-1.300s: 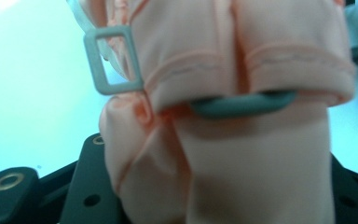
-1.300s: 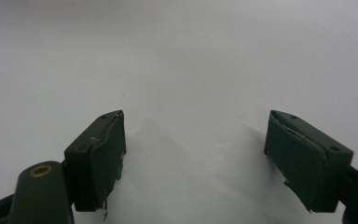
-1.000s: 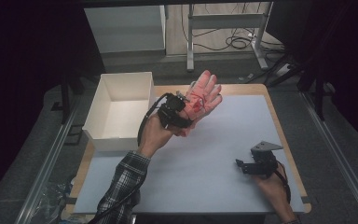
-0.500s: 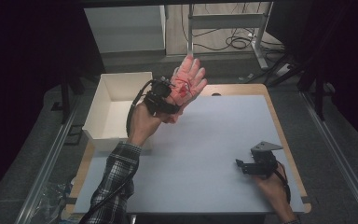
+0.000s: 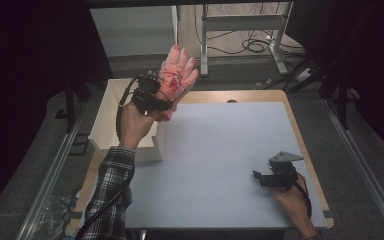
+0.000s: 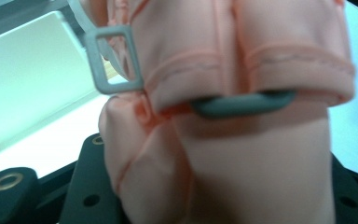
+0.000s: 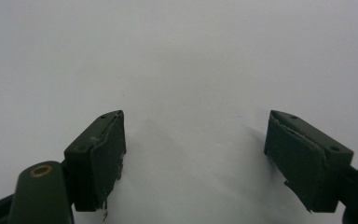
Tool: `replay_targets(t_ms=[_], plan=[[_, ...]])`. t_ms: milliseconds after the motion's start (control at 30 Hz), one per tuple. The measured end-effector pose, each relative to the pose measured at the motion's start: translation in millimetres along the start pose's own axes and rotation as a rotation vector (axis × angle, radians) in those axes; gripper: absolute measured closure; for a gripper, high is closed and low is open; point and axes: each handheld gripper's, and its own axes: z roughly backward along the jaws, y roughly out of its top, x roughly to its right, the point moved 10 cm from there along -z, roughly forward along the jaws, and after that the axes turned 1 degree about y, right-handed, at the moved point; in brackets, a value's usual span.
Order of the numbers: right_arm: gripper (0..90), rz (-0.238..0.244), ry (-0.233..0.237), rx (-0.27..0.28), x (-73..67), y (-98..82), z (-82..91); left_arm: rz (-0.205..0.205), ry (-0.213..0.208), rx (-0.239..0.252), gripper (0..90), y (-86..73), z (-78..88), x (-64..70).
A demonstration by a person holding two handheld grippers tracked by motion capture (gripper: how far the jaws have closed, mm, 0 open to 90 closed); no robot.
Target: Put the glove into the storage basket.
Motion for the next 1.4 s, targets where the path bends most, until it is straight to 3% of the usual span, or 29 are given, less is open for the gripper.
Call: replay_targets(t_ms=[400, 833, 1100, 1400], plan=[[20.8, 0.001, -0.002, 0.001, 0.1, 0.0, 0.0, 0.1, 0.082, 0.007, 50.3, -20.9, 12.5, -50.3], [20.8, 0.001, -0.001, 0.001, 0.0, 0.0, 0.1, 0.203, 0.145, -0.019, 49.6, -59.8, -7.5, -94.3], [20.8, 0.002, -0.002, 0.001, 0.1, -0.1, 0.1, 0.236, 0.166, -0.057, 49.3, -82.7, -28.4, -106.2], [20.8, 0.002, -0.002, 0.001, 0.1, 0.0, 0.0, 0.243, 0.166, -0.12, 48.7, -99.4, -61.7, -103.3]])
